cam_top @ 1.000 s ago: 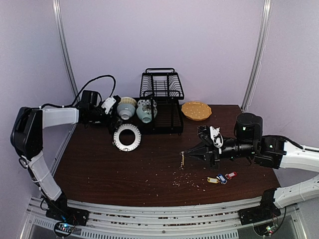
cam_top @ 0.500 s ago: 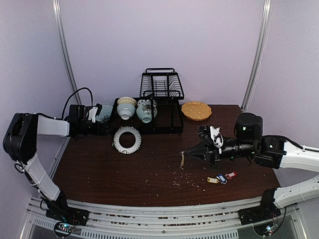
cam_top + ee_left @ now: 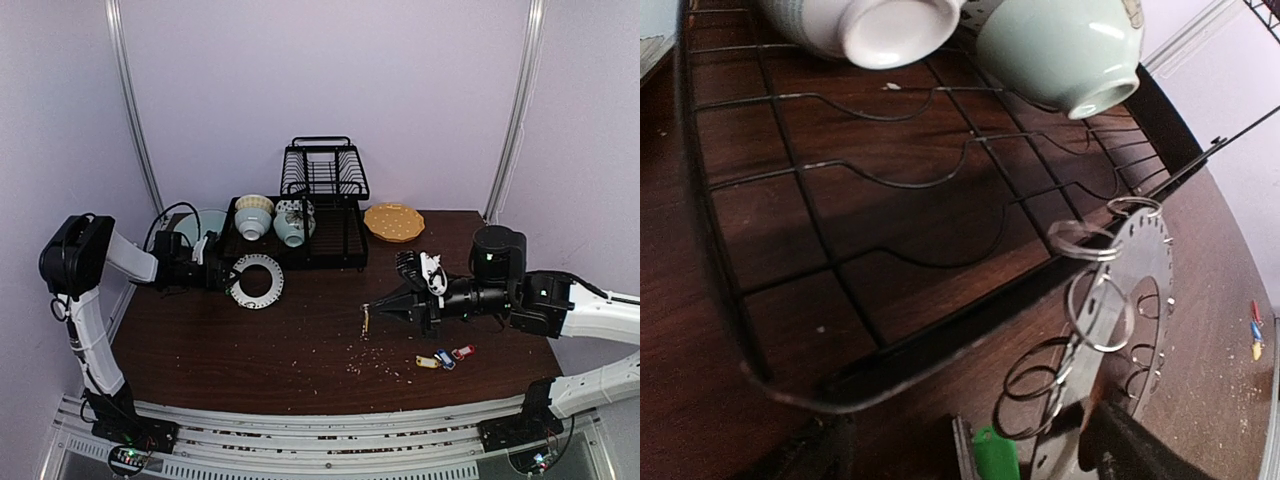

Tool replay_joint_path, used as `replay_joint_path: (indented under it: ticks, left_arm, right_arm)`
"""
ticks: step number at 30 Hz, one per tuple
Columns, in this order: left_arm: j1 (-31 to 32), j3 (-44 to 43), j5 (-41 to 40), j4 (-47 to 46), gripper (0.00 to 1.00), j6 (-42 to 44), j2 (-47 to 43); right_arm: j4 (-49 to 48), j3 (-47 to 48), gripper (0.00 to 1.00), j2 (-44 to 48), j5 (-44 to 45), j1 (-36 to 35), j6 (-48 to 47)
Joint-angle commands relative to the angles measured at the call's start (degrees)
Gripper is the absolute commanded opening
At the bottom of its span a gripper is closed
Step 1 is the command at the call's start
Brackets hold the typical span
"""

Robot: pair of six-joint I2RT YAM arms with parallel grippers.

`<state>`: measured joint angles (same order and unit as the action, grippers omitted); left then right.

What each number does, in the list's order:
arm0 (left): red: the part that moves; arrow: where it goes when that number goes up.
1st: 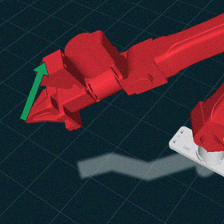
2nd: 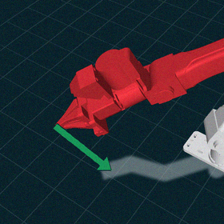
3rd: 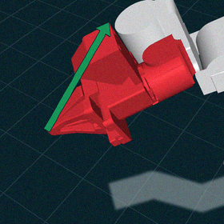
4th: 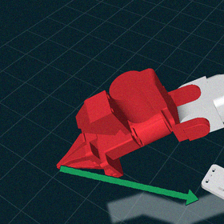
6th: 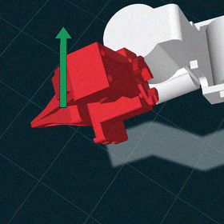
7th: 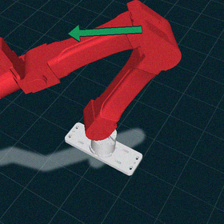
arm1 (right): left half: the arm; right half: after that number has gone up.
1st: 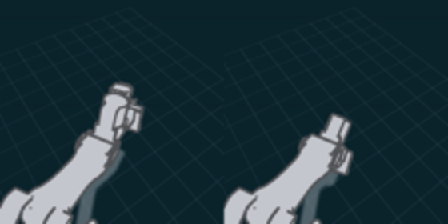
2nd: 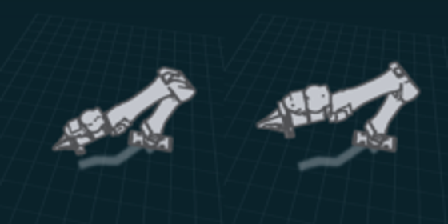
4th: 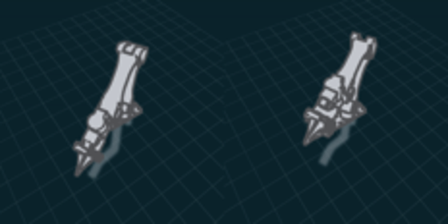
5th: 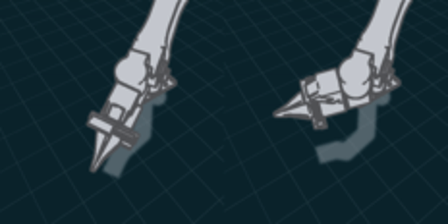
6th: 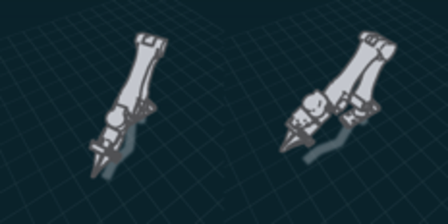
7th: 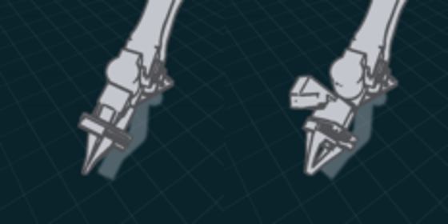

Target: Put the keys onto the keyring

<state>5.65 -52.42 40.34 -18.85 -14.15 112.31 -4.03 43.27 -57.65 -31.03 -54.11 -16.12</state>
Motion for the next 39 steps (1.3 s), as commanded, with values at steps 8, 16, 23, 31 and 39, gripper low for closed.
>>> replay_joint_path:
  ticks: [8, 16, 23, 31, 39]
  left_arm:
    - [3.22, -2.95, 7.32, -6.65, 0.63, -0.04, 3.26]
    - [3.40, -2.57, 9.84, -7.27, 0.00, -0.94, 0.15]
    - [5.71, 1.15, 8.49, -4.25, 0.00, -1.11, -10.54]
    - [13.11, -0.72, -5.59, 22.21, 0.00, 6.75, -31.69]
    - [27.73, -6.95, -6.67, 39.81, 0.00, 9.21, -45.78]
  right_arm:
    - [0.25, 2.55, 0.00, -1.04, 0.18, 0.15, 0.30]
    - [0.47, 2.49, 0.00, -0.96, 0.25, 0.16, 0.46]
    - [2.14, 3.25, 0.00, -0.09, 1.17, 0.16, -0.84]
    - [7.23, 6.44, 0.00, 2.60, 6.19, 0.17, -4.92]
    - [13.74, 16.44, 0.00, -1.44, 16.67, -0.05, -10.57]
